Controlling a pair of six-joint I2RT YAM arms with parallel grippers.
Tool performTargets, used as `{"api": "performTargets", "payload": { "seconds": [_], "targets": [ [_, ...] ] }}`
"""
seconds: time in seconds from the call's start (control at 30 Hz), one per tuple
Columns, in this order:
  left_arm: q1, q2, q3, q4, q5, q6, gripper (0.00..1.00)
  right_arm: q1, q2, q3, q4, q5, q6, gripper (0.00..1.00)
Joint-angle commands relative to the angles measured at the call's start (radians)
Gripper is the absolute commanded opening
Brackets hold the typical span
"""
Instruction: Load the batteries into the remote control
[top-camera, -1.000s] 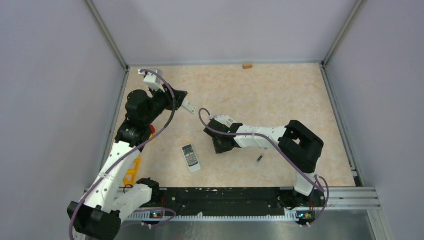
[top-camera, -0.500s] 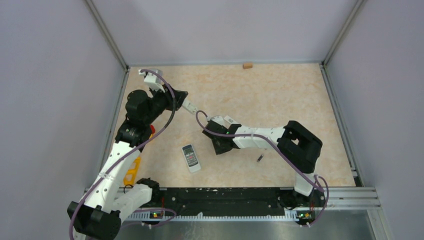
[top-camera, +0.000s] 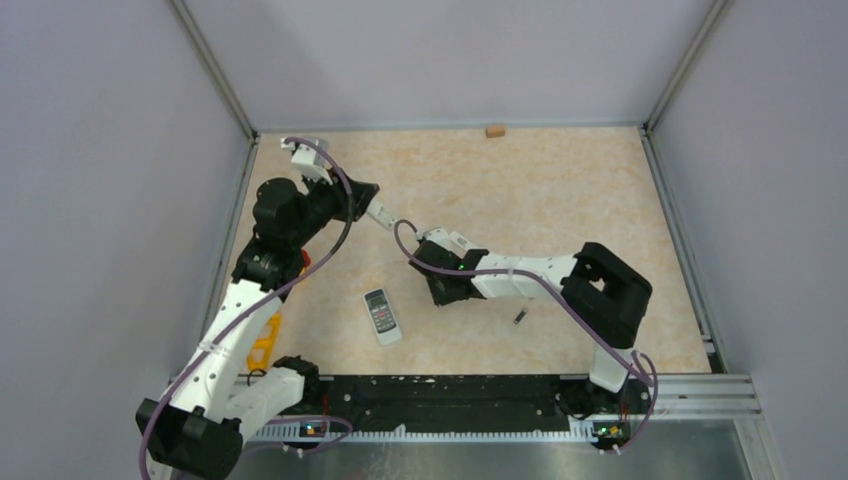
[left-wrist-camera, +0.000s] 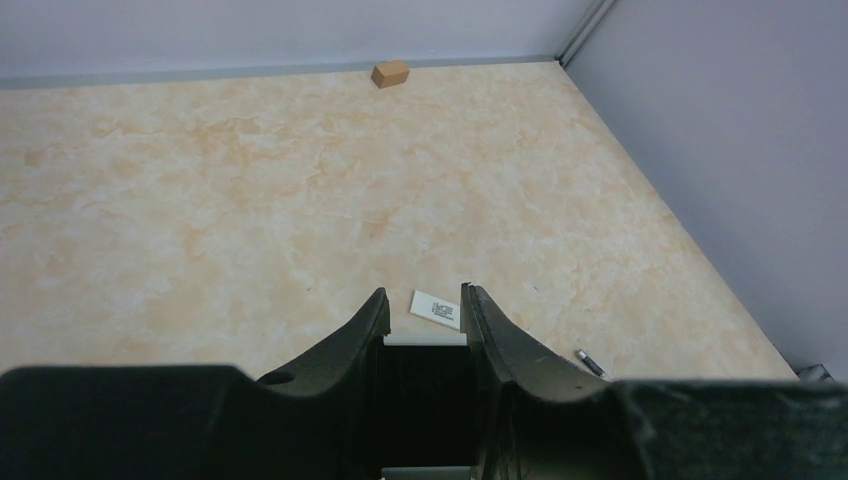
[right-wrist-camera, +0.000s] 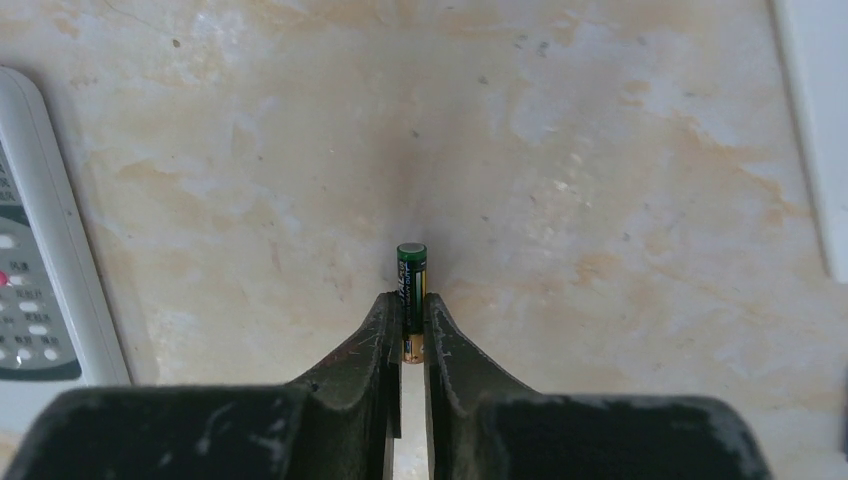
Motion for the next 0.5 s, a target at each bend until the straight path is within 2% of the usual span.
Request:
{"api": "performTargets", "payload": {
  "seconds": [0.0,0.1,0.2,0.37,0.47],
  "targets": [
    [0.003,0.022,0.0,0.063,0.069,-0.019,0.0,-0.038,-0.215,-0.067,0.081,0.051,-0.045,0.03],
    [0.002,0.056,0.002,0.114,0.147,-0.061,0.0,-0.073,-0.385,-0.155,0.182,0.002,-0.085,0.0],
    [0.002,0.112,-0.004,0.19,0.322,-0.114,0.0,-0.118,-0.547,-0.232,0.28,-0.112,-0.116,0.01],
    [-0.016,0.221,-0.026,0.369,0.571,-0.302,0.0,-0.127,-0.688,-0.208,0.269,-0.222,-0.208,0.01],
    [-0.037,0.258,-0.037,0.451,0.606,-0.387,0.0,-0.128,-0.718,-0.17,0.212,-0.271,-0.236,0.02]
  ]
}}
